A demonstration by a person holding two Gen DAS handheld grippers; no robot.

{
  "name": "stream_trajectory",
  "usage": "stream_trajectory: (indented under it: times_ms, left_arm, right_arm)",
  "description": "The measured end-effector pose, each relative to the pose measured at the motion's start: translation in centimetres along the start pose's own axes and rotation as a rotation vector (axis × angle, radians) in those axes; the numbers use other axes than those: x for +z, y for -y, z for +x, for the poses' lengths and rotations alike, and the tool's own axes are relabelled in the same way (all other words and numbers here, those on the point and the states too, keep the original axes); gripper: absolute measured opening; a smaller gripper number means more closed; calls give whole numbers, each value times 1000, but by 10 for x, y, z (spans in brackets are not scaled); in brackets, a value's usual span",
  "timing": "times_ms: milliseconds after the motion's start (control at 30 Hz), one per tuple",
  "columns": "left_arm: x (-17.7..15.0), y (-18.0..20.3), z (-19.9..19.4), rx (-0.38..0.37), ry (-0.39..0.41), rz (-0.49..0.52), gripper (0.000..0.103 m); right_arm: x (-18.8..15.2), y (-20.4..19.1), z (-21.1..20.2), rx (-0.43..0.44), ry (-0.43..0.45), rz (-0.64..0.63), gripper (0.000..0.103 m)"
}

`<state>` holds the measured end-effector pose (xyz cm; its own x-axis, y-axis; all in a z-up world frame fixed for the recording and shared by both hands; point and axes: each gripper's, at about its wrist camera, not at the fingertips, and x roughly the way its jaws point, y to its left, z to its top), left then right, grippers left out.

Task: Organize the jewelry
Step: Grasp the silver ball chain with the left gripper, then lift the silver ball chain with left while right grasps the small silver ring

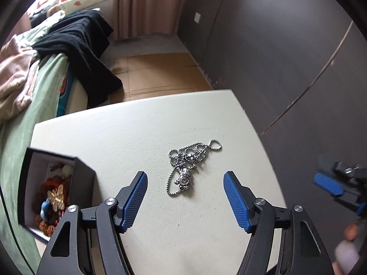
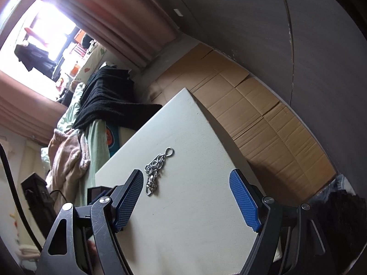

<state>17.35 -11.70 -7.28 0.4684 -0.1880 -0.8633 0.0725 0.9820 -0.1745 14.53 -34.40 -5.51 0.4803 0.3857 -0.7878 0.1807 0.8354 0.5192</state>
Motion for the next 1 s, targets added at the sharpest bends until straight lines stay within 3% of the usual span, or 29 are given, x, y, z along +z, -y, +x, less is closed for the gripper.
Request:
stream_trajectory:
  times_ms: [367, 433, 567, 667, 733, 767, 1000]
  left_arm:
    - [-2, 16, 53, 92, -95, 112, 61]
    - [-3, 13, 66, 136, -134, 114, 50]
    - [-4, 6, 65, 111, -120, 85, 24]
    - [-4, -4, 62, 56, -137, 50, 23]
    - [-4, -7, 55, 39, -127, 43, 14]
    - [-2, -9, 50, 32, -117, 40, 4]
    - [2, -10, 3, -7, -51, 40, 1]
  right_arm:
    - [8, 19, -5, 36, 4, 68, 78]
    - [9, 22, -6, 35, 7, 80, 78]
    - [8, 24, -6, 47, 1, 98, 78]
    - [7, 22, -3, 52, -9, 92, 78]
    - [5, 18, 0, 52, -17, 84, 78]
    - [5, 17, 1, 52, -21, 81, 78]
    - [-1, 1, 13, 52, -54, 32, 78]
